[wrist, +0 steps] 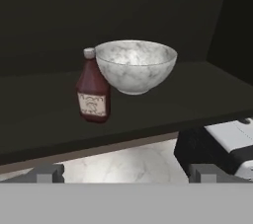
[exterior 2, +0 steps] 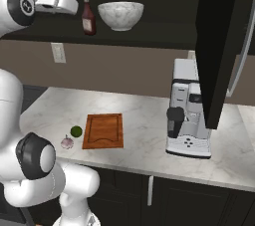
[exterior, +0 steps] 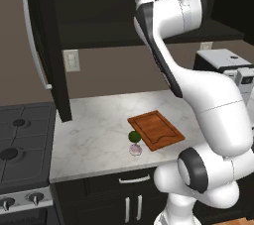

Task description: Open the cabinet. Place the bowl and condiment on the counter. Then place the lime and garlic on the cutting board.

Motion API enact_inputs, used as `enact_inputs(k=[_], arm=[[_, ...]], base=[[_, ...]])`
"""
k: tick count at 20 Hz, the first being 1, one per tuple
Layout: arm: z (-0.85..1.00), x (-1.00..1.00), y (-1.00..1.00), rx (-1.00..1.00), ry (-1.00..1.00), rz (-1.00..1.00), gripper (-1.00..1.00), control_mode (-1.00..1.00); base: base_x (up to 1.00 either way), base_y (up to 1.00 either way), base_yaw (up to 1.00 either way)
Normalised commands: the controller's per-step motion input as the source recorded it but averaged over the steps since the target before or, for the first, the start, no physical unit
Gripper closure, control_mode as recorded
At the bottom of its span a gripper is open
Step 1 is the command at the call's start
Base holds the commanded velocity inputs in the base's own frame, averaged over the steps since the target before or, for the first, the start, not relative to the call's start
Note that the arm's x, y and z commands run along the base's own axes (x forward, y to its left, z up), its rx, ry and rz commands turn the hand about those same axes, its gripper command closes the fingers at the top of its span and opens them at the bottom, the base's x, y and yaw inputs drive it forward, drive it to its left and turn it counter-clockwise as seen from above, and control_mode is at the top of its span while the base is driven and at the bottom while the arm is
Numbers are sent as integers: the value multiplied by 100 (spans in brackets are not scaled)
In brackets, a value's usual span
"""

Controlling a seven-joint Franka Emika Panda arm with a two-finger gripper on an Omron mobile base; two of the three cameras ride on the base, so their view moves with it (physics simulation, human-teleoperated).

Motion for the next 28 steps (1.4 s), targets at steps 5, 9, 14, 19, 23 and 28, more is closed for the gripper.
enact_inputs(k=[5, 9, 14, 19, 23, 28], arm=[[0, 10, 0, 0, -1, 3, -100, -100], [-3, 15, 0, 0, -14, 1, -100, -100], [-7, 20, 0, 0, -18, 0, -100, -100], [-19, 19, 0, 0, -7, 0, -100, -100], [-2, 19, 0, 0, 0, 3, -100, -100], [8, 18, 0, 0, 7, 5, -100, -100]], base=[[0, 0, 0], [0, 0, 0], [0, 0, 0], [0, 0, 0], [0, 0, 0], [0, 0, 0]])
